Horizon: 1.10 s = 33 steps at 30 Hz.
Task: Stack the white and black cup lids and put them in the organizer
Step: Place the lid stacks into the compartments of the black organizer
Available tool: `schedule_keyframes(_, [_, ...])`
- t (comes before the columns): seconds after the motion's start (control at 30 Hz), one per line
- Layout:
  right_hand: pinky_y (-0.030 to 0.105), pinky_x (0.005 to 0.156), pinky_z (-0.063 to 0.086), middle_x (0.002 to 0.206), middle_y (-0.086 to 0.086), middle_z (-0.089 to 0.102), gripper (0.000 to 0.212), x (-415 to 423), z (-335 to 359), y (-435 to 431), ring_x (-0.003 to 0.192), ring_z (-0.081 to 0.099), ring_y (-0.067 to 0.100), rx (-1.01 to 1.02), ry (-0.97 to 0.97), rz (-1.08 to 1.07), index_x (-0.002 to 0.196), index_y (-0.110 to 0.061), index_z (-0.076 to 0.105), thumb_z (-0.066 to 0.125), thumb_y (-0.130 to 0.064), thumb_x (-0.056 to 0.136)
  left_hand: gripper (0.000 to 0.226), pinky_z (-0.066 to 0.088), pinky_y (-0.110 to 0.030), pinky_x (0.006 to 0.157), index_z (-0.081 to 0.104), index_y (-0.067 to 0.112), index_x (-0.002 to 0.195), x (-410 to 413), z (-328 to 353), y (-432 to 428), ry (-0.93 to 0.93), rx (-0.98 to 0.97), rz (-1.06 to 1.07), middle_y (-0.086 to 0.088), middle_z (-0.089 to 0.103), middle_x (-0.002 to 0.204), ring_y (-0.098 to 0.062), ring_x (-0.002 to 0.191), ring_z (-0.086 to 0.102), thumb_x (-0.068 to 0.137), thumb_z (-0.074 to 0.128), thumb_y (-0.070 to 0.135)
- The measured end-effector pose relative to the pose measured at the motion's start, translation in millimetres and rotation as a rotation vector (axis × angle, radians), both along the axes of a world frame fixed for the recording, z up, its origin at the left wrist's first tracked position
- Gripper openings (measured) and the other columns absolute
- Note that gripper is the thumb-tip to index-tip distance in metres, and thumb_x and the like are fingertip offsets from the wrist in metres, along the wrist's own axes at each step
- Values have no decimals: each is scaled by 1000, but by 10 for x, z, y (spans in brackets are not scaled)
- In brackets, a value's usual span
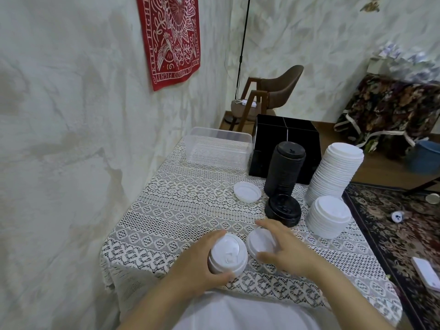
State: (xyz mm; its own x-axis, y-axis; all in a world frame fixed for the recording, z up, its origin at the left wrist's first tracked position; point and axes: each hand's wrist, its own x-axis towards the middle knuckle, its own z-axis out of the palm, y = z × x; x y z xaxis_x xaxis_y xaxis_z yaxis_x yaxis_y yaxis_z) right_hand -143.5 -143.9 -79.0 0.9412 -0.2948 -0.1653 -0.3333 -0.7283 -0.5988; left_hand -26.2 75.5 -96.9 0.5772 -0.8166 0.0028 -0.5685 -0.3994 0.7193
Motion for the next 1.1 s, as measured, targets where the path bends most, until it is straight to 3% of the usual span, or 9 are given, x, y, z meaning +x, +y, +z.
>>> schedule_keyframes(0.07, [38,117,27,143,-21,23,89,-72,-24,-13,135,24,6,-7,11,37,149,-36,25,77,-40,78,87,29,-17,102,27,43,144,4,-10,0,-2,-2,1,34,30,133,5,124,35,73,77,45])
schedule_keyframes(0.27, [27,106,39,135,-23,35,74,-116,-33,16,122,41,4,15,-134,-23,139,-36,39,79,-32,77,89,28,-18,105,25,43,144,11,-32,1,-4,-2,-3,36,24,136,6,126,33,72,77,46])
schedule_keyframes(0.37, [9,105,29,135,-30,34,68,-81,21,110,123,38,-12,42,-250,15,132,-43,41,77,-25,78,88,30,-16,100,25,40,143,17,-40,-9,-17,-6,-26,35,21,136,7,123,32,73,77,47])
schedule_keyframes(0.47, [-4,97,19,134,-34,33,67,-32,71,237,123,30,-23,39,-292,91,134,-37,46,78,-22,77,88,38,-22,98,30,38,142,16,-34,-22,4,-26,-27,31,31,132,8,116,39,68,77,52])
schedule_keyframes(0.67, [-7,95,14,136,-34,27,70,44,86,398,119,20,-32,32,-262,191,139,-36,44,77,-23,80,94,48,-31,95,29,49,137,25,-78,-14,112,-93,23,29,49,124,7,110,51,59,82,53])
schedule_keyframes(0.83, [-3,99,15,138,-30,28,71,111,46,470,123,25,-24,11,-211,221,142,-38,42,75,-29,80,97,41,-19,95,13,65,126,14,-42,-7,141,-100,25,36,42,124,12,112,47,60,84,56])
schedule_keyframes(0.97, [11,106,24,142,-23,30,72,139,32,513,130,31,-5,8,-168,222,144,-36,41,75,-34,81,103,41,-16,95,14,61,132,27,-57,-2,159,-106,27,36,43,123,18,111,45,60,87,51])
schedule_keyframes(1.1, [0,98,22,140,-25,30,71,142,10,495,128,31,-6,27,-156,217,145,-36,42,76,-31,82,107,38,-16,99,15,53,140,44,-82,-2,134,-105,19,39,37,130,13,119,43,60,86,53])
